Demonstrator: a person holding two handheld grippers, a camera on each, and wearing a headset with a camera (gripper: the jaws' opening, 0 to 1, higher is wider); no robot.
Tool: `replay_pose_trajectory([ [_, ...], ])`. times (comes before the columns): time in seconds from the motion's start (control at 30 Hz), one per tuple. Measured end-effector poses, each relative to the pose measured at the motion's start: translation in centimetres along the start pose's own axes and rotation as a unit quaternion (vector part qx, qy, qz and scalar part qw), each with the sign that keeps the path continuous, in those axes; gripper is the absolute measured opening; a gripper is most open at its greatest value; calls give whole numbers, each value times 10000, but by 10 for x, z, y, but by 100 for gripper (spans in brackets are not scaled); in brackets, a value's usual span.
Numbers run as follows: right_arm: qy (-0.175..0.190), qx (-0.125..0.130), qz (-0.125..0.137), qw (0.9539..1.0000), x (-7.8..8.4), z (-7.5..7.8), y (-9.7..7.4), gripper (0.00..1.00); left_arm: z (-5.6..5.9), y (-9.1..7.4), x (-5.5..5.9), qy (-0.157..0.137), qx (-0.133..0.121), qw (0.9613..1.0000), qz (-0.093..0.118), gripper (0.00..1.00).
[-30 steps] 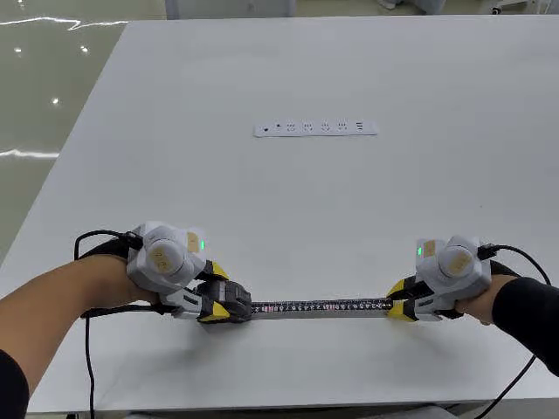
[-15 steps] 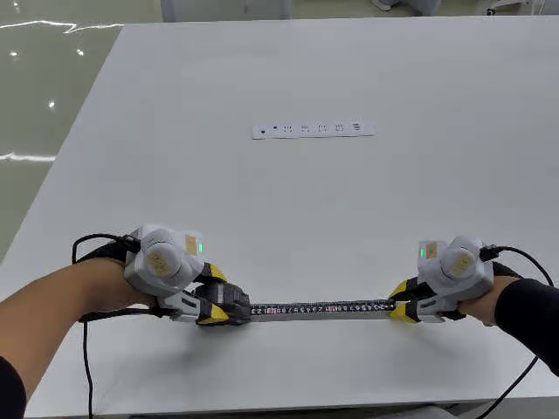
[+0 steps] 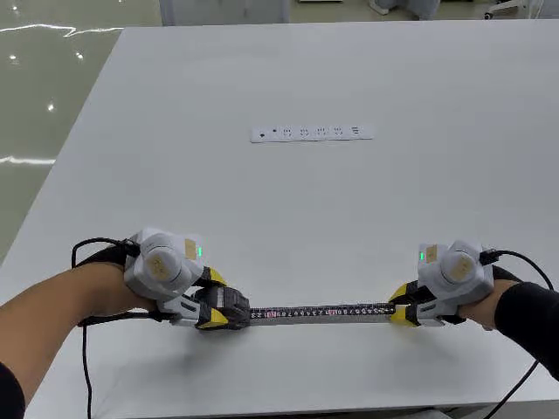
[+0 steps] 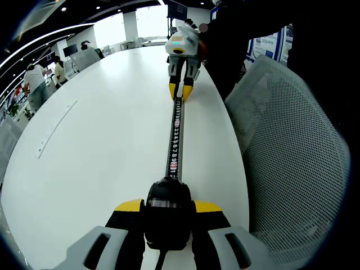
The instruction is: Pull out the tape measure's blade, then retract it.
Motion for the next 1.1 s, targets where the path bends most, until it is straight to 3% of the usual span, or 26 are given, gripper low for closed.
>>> replay_pose_trajectory([
  [0.8,32,14,-51,10000,4,1,-2,10,0,0,0,3,-1,10000,-12,28],
  [0.83,-126,40,-161,9998,0,1,-1,10,-1,0,1,-117,4,9999,62,28],
  [1.1,-149,40,-221,9996,-1,3,0,10,-2,0,1,-159,22,9998,103,29],
])
Point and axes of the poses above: the centre of the closed fingertips' face, and the gripper's own axes: y roughly forward along the fingers, z roughly to its right, x roughly out of its underside, the point moved 8 cm from there along -y, roughly backward along the fingers, and after that the axes turned 12 degrees about -z, right-handed, at the moved point
